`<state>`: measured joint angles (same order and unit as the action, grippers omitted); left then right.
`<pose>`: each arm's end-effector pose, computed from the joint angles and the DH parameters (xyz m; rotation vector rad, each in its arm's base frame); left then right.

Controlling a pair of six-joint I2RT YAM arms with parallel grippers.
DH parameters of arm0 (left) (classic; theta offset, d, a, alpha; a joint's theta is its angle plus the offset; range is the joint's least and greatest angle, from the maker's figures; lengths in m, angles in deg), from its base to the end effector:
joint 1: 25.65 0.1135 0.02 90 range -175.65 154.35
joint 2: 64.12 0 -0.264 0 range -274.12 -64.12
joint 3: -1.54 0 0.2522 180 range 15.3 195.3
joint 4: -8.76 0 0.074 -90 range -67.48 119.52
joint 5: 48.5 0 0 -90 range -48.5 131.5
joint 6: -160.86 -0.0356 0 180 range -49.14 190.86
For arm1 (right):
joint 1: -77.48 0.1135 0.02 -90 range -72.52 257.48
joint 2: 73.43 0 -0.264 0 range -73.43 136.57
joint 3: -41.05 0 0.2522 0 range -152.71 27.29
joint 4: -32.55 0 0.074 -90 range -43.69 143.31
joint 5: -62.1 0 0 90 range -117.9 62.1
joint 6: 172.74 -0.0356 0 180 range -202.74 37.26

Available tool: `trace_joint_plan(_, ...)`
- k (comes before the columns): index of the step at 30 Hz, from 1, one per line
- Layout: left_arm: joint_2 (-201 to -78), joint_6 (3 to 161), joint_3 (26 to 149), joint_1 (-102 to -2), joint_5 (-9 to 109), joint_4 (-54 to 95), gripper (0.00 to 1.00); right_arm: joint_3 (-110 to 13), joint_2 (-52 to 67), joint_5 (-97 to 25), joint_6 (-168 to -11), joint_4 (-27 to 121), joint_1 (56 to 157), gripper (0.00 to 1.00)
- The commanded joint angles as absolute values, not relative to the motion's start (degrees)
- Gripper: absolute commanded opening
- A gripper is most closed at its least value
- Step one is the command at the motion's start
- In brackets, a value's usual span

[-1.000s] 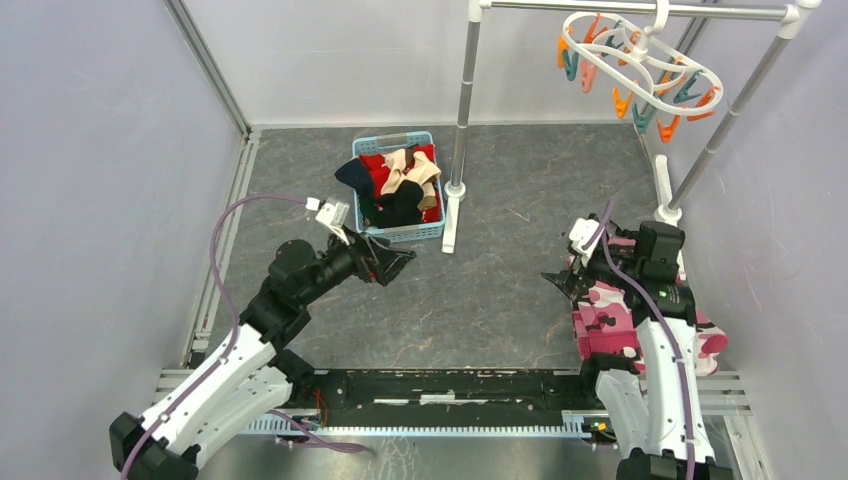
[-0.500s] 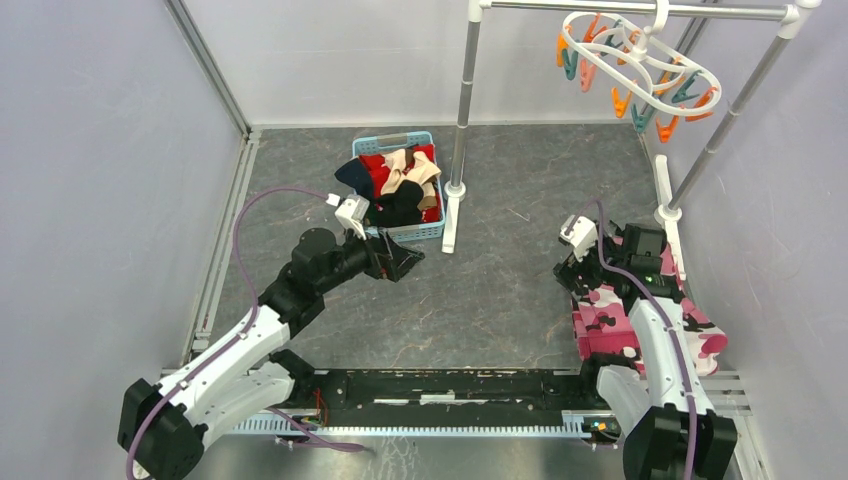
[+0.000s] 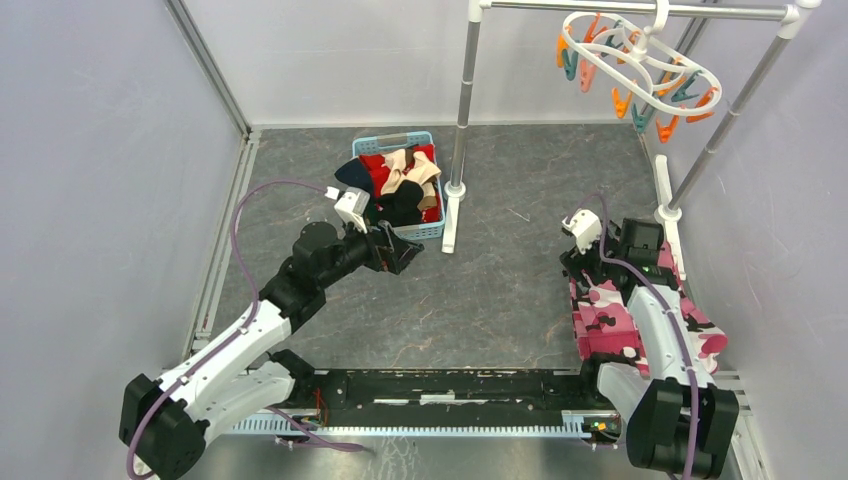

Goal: Clip the socks to the hanger
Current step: Pick up the sock from the bin.

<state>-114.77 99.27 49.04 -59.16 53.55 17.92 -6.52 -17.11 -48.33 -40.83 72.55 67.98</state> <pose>0.1716 -0.1225 0.2806 0.2432 1.8701 -0.9485 0.1930 -0.0197 0.2141 -0.8079 2.2095 -0.0021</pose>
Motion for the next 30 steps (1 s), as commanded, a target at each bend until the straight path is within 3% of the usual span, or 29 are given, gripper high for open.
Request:
trace_joint_plan(1, -115.39, 94.74, 54.42, -59.31, 48.99, 18.22, 0.98, -11.37, -17.97, -67.75, -37.14, 77.51, 68.07, 0.76)
trace_joint_plan(4, -119.1, 92.58, 59.85, -59.31, 43.22, 23.57, 0.96, -14.01, -17.47, -73.85, -33.75, 81.53, 68.09, 0.77)
trace_joint_plan(16, -150.98, 77.58, 99.33, -61.34, 22.81, 53.58, 0.71, -11.88, -18.49, -74.54, -32.21, 82.71, 67.85, 0.8)
trace_joint_plan(30, -167.01, 75.07, 106.37, -67.31, 8.98, 57.85, 0.67, -11.56, -18.23, -73.91, -31.42, 83.39, 67.86, 0.8)
